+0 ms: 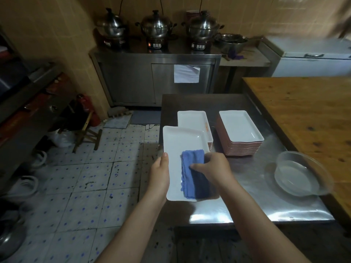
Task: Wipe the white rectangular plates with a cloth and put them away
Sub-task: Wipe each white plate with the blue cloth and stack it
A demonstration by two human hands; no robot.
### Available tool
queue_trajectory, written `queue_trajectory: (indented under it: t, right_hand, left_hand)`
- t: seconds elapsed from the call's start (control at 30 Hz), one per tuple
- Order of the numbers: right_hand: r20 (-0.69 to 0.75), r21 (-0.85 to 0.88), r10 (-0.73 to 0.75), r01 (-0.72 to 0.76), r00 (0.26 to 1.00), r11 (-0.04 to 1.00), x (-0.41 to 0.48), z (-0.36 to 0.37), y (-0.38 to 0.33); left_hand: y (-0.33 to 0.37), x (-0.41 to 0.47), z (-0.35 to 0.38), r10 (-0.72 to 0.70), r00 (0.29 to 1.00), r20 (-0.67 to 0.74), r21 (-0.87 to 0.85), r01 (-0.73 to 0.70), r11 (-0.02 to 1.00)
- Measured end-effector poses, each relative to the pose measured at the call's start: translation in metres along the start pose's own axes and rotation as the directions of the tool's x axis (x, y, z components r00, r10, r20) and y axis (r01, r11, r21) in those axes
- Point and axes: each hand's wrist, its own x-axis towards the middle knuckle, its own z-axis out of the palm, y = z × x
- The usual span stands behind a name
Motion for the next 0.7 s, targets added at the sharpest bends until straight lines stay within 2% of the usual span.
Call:
queue_trajectory:
  t: [0.13, 0.27, 0.5, 0.63, 0.7]
  right_hand:
    - [0.088, 0.261, 0.0, -0.023, 0.996, 0.965, 0.011, 0.004, 0.017]
    - [0.173, 0.502, 0.024, -0.109, 0.985, 0.858, 0.029, 0.008, 0.039]
    - [0.285, 0.521, 0.137, -0.273, 0.949, 0.809, 0.049, 0.023, 0.079]
    - [0.264, 0.507, 0.206, -0.318, 0.942, 0.801, 0.057, 0.03, 0.095]
    - [0.247, 0.518, 0.225, -0.324, 0.943, 0.791, 0.061, 0.032, 0.101]
  left_hand:
    - [-0.028, 0.015, -0.002, -0.102, 0.995, -0.002, 0.007, 0.102, 0.995]
    - [-0.062, 0.031, -0.004, -0.21, 0.978, -0.01, 0.051, 0.21, 0.976]
    - [-0.114, 0.053, -0.003, -0.272, 0.962, -0.032, 0.187, 0.273, 0.943]
    - [-0.13, 0.064, 0.0, -0.173, 0.983, -0.065, 0.408, 0.184, 0.894]
    - [-0.133, 0.066, 0.004, -0.1, 0.991, -0.085, 0.532, 0.13, 0.837]
